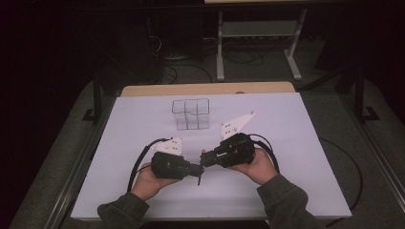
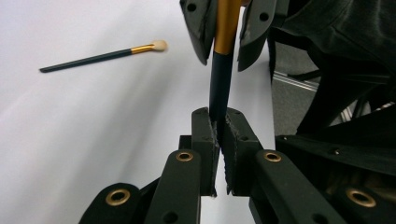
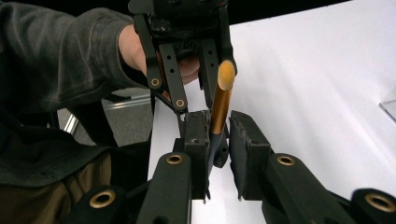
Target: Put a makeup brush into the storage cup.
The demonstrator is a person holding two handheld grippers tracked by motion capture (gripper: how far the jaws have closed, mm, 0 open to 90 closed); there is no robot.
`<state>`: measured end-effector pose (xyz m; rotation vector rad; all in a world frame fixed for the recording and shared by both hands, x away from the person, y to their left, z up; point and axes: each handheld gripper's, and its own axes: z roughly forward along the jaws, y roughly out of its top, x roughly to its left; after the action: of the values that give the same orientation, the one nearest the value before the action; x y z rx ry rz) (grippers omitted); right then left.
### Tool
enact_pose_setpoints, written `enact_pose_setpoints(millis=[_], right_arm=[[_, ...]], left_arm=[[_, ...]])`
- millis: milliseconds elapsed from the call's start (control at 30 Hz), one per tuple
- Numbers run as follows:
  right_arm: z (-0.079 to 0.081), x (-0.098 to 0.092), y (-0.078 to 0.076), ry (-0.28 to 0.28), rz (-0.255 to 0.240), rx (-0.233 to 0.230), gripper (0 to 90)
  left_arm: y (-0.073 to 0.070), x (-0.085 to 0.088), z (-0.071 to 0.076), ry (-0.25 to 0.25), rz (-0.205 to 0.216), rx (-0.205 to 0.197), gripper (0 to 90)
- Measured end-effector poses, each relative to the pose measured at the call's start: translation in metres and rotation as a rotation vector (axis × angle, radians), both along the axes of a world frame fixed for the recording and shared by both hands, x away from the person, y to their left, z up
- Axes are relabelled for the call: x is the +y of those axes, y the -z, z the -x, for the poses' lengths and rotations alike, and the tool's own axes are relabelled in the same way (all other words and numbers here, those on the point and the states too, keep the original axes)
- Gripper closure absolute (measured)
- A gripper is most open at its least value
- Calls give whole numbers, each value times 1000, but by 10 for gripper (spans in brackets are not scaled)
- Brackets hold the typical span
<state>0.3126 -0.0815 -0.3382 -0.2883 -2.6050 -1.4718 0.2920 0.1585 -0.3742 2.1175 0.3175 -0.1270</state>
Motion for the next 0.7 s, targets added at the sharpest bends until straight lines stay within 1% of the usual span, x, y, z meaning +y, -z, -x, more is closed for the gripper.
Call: enact_pose_setpoints(millis=[67,167,267,400,567,700], right_arm=[[-1,0,0,8,-16,0,762],[-2,0,1,16,-28,2,768],[-2,1,2,22,-46,20,787],[-4,2,2,25,-61,28,809],[-4,2,2,27,-68,36,821],[-5,3,1,27,-58,31,830]], left_arm=[[1,0,0,-12,5,4,837],[2,1,0,-15,7,1,837],[2,1,0,-21,8,1,837],[2,2,0,-33,18,-2,837],[2,2,0,-38,26,3,837],[2,2,0,-45,27,3,826]])
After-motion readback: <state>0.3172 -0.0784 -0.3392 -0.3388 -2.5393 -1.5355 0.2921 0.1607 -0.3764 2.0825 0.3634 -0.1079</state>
